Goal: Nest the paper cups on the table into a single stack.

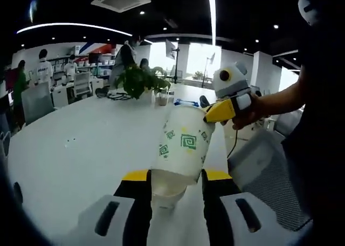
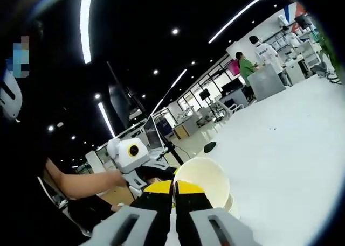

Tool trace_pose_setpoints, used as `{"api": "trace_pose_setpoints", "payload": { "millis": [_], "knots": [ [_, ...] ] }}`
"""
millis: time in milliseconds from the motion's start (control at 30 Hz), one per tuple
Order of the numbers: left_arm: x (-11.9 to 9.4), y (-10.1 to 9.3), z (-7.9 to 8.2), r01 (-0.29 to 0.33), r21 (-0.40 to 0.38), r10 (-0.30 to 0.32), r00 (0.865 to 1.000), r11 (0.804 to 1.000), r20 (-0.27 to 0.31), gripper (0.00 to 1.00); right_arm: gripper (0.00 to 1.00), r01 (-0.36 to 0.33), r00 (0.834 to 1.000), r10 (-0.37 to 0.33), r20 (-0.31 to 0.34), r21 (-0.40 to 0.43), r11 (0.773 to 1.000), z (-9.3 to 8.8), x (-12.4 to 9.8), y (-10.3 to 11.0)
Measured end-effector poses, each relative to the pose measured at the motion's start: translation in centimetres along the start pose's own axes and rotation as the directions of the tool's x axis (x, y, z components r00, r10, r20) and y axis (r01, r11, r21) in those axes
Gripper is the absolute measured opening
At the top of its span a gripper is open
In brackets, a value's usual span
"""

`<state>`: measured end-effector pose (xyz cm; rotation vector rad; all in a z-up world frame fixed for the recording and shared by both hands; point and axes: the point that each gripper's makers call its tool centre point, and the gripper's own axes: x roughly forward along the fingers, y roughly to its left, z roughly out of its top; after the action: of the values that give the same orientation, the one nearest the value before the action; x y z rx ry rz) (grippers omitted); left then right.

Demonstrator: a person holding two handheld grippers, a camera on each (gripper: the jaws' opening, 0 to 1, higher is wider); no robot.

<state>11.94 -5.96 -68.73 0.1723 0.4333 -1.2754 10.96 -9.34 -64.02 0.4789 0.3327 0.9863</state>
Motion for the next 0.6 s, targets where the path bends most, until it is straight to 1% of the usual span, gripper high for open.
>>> {"api": "trace_pose_setpoints", "payload": {
  "millis": [67, 133, 200, 267, 300, 367, 433, 533, 600],
  "knots": [
    [0.0, 0.2, -0.5, -0.011, 0.000, 0.011, 1.000, 1.000, -0.021, 0.40, 0.00, 0.006, 1.000, -0.006, -0.006, -0.011, 1.000, 0.0, 0.0, -0.1],
    [-0.2, 0.5, -1.0, -0.022, 0.017, 0.022, 0.999, 1.000, -0.035, 0.43, 0.00, 0.029, 0.999, -0.031, -0.042, -0.049, 0.998, -0.4, 0.1, -0.4],
    [-0.3, 0.5, -1.1, -0.026, 0.021, 0.027, 0.999, 0.999, -0.035, 0.45, 0.00, 0.038, 0.997, -0.044, -0.065, -0.091, 0.995, -0.6, 0.2, -0.6],
    [-0.4, 0.7, -1.1, -0.035, 0.023, 0.036, 0.999, 0.999, -0.032, 0.49, 0.00, 0.042, 0.996, -0.049, -0.072, -0.096, 0.995, -0.6, 0.4, -0.7],
    [-0.5, 0.8, -1.0, -0.046, 0.024, 0.046, 0.999, 0.999, -0.029, 0.50, 0.00, 0.056, 0.993, -0.068, -0.096, -0.123, 0.991, -0.9, 0.4, -1.1],
    [-0.7, 1.0, -1.0, -0.061, 0.023, 0.062, 0.998, 0.998, -0.023, 0.54, 0.00, 0.062, 0.989, -0.085, -0.124, -0.175, 0.983, -1.2, 0.6, -1.4],
    [-0.8, 1.2, -1.1, -0.079, 0.021, 0.079, 0.997, 0.997, -0.021, 0.57, 0.00, 0.071, 0.983, -0.104, -0.153, -0.209, 0.975, -1.6, 0.9, -1.6],
    [-1.0, 1.3, -1.3, -0.094, 0.015, 0.094, 0.995, 0.995, -0.020, 0.60, 0.00, 0.076, 0.964, -0.145, -0.223, -0.291, 0.954, -2.8, 1.2, -2.3],
    [-1.1, 1.5, -1.5, -0.102, 0.012, 0.102, 0.995, 0.995, -0.018, 0.64, 0.00, 0.062, 0.953, -0.156, -0.261, -0.334, 0.941, -3.7, 1.4, -2.4]
  ]
}}
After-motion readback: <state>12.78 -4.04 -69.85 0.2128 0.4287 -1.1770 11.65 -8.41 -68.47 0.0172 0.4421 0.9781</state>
